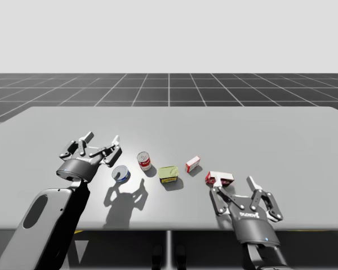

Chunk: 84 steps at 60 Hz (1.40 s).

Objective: Lift the pudding box off the table.

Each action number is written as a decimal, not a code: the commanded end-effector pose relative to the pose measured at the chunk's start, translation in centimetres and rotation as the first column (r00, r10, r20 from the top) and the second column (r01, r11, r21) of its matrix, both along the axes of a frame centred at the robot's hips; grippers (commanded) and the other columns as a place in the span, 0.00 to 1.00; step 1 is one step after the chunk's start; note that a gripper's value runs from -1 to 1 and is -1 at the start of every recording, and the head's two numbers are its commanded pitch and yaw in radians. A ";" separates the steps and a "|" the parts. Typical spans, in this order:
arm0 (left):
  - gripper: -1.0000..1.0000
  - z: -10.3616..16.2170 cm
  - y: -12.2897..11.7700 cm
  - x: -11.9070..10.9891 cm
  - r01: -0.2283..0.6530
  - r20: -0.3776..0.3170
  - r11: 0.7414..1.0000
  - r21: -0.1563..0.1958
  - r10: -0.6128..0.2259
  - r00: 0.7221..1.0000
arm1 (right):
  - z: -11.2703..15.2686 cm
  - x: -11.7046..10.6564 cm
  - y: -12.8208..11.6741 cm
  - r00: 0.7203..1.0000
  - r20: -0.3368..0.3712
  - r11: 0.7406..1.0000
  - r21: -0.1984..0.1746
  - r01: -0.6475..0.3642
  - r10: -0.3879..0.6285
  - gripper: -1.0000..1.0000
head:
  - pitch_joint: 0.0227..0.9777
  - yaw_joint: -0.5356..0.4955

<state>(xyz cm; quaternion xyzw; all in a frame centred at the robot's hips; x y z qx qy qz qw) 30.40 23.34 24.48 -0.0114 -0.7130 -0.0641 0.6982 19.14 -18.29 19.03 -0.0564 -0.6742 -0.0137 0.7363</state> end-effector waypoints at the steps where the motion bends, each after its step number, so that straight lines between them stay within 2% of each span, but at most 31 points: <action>1: 0.00 0.0 0.0 0.0 -0.001 0.000 1.000 0.004 0.001 1.000 | -2.2 -0.9 1.0 0.999 -0.042 1.000 -0.015 0.008 -0.009 0.00 | 0.86 0.16; 3: 0.00 -0.1 0.0 0.0 -0.002 0.000 1.000 0.005 0.003 1.000 | -2.7 -0.9 1.3 0.998 -0.062 1.000 -0.001 0.007 -0.007 0.00 | 0.86 0.16; 13: 0.00 -0.1 0.0 0.0 -0.006 -0.001 1.000 0.007 0.006 1.000 | -3.9 -0.4 1.8 0.996 -0.081 1.000 -0.015 0.025 -0.026 0.00 | 0.86 0.17; 16: 0.00 -0.1 0.0 0.0 -0.008 -0.001 1.000 0.009 0.008 1.000 | -4.2 -0.1 1.9 0.995 -0.090 0.999 -0.004 0.034 -0.034 0.00 | 0.86 0.17; 19: 0.00 -0.1 0.0 0.0 -0.010 -0.001 1.000 0.009 0.010 1.000 | -4.6 0.3 1.8 0.996 -0.083 0.999 -0.021 0.044 -0.046 0.00 | 0.86 0.17; 21: 0.00 -0.1 0.0 0.0 -0.011 -0.001 1.000 0.009 0.011 1.000 | -4.8 0.5 1.8 0.994 -0.094 0.999 -0.014 0.048 -0.049 0.00 | 0.86 0.17; 33: 0.00 -0.1 0.1 0.0 -0.018 -0.002 1.000 0.009 0.018 1.000 | -5.7 1.8 1.5 0.991 -0.118 0.997 -0.035 0.065 -0.068 0.00 | 0.86 0.17; 41: 0.00 -0.1 0.1 0.0 -0.022 0.000 1.000 0.009 0.022 1.000 | -6.0 2.6 1.3 0.989 -0.131 0.997 -0.029 0.069 -0.072 0.00 | 0.87 0.17; 44: 0.00 -0.1 0.1 0.0 -0.024 0.000 1.000 0.009 0.024 1.000 | -6.0 2.9 1.3 0.987 -0.142 0.997 -0.012 0.071 -0.072 0.00 | 0.86 0.17; 51: 0.00 -0.1 0.1 0.0 -0.024 0.000 1.000 0.009 0.024 1.000 | -6.1 3.7 1.3 0.986 -0.155 0.998 -0.012 0.065 -0.066 0.00 | 0.86 0.17; 67: 0.00 -0.1 0.1 0.1 -0.017 -0.001 1.000 0.011 0.017 1.000 | -6.0 5.2 1.1 0.978 -0.193 0.997 0.022 0.078 -0.073 0.00 | 0.87 0.17; 75: 0.00 -0.2 0.0 0.1 -0.009 -0.002 1.000 0.015 0.009 1.000 | -6.1 5.6 1.0 0.977 -0.202 0.997 0.023 0.071 -0.065 0.00 | 0.86 0.17; 78: 0.00 -0.2 0.0 0.1 -0.008 -0.002 1.000 0.019 0.008 1.000 | -6.3 5.5 0.9 0.977 -0.211 0.999 0.009 0.037 -0.034 0.00 | 0.86 0.17; 79: 0.00 -0.2 0.0 0.1 -0.008 -0.002 1.000 0.019 0.008 1.000 | -6.3 5.3 0.9 0.978 -0.206 0.999 -0.009 0.035 -0.036 0.43 | 0.86 0.17; 80: 0.00 -0.2 0.0 0.1 -0.008 -0.002 1.000 0.020 0.008 1.000 | -6.5 5.3 1.0 0.980 -0.189 0.998 0.003 0.058 -0.057 0.93 | 0.85 0.17; 81: 0.00 -0.2 0.0 0.1 -0.007 -0.002 1.000 0.020 0.007 1.000 | -6.5 5.3 1.0 0.979 -0.193 0.998 0.008 0.062 -0.060 1.00 | 0.85 0.17; 84: 0.00 -0.2 0.0 0.1 -0.006 -0.002 1.000 0.021 0.006 1.000 | -6.5 5.2 1.0 0.980 -0.189 0.998 0.005 0.069 -0.067 1.00 | 0.84 0.16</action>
